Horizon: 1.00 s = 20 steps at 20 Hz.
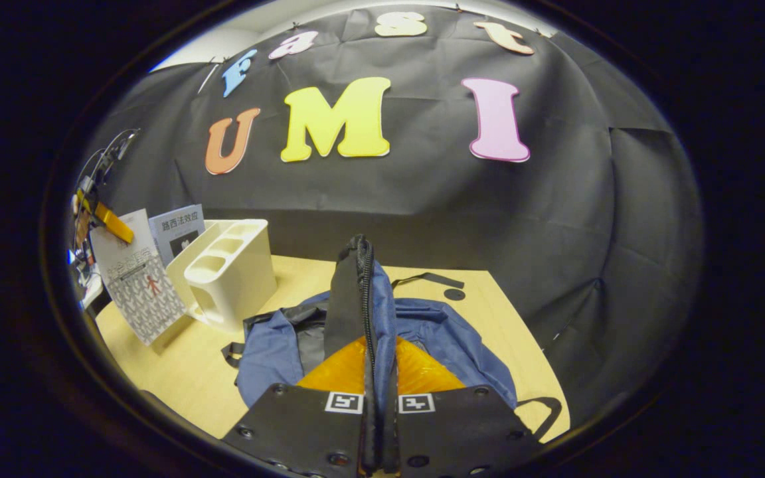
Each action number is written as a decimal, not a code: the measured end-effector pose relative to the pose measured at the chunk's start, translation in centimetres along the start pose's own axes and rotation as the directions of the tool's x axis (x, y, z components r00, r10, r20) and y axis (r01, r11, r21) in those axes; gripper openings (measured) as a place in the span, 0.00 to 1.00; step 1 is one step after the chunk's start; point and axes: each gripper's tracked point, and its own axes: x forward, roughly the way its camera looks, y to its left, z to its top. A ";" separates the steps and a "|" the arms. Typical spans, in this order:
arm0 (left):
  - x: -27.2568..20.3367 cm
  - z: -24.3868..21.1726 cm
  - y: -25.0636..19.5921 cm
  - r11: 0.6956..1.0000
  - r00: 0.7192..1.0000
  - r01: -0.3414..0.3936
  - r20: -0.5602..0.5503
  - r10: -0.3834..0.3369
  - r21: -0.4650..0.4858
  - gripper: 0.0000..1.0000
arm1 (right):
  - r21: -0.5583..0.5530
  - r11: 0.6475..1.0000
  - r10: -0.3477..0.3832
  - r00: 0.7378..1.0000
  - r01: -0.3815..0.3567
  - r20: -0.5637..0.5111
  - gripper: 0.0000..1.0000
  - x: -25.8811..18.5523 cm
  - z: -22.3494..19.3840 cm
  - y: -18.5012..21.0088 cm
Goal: Open the schoolbag, grab two books from the bookshelf and put them into the schoolbag.
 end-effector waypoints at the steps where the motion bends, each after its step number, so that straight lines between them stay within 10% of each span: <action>1: -0.1 -0.4 0.2 0.999 1.000 0.011 0.009 -0.011 -0.035 0.47 | -0.008 1.000 -0.007 1.000 0.007 -0.004 0.05 -0.1 0.1 0.0; 7: -0.9 -2.7 0.1 0.965 0.992 0.126 0.041 -0.120 -0.230 0.47 | -0.049 0.999 -0.021 1.000 0.020 -0.011 0.05 -0.3 0.8 0.7; 20: 0.1 -4.5 -11.7 0.874 0.922 0.385 0.154 -0.355 -0.296 0.47 | -0.106 0.993 -0.049 0.999 0.048 -0.007 0.05 -0.6 3.7 -0.7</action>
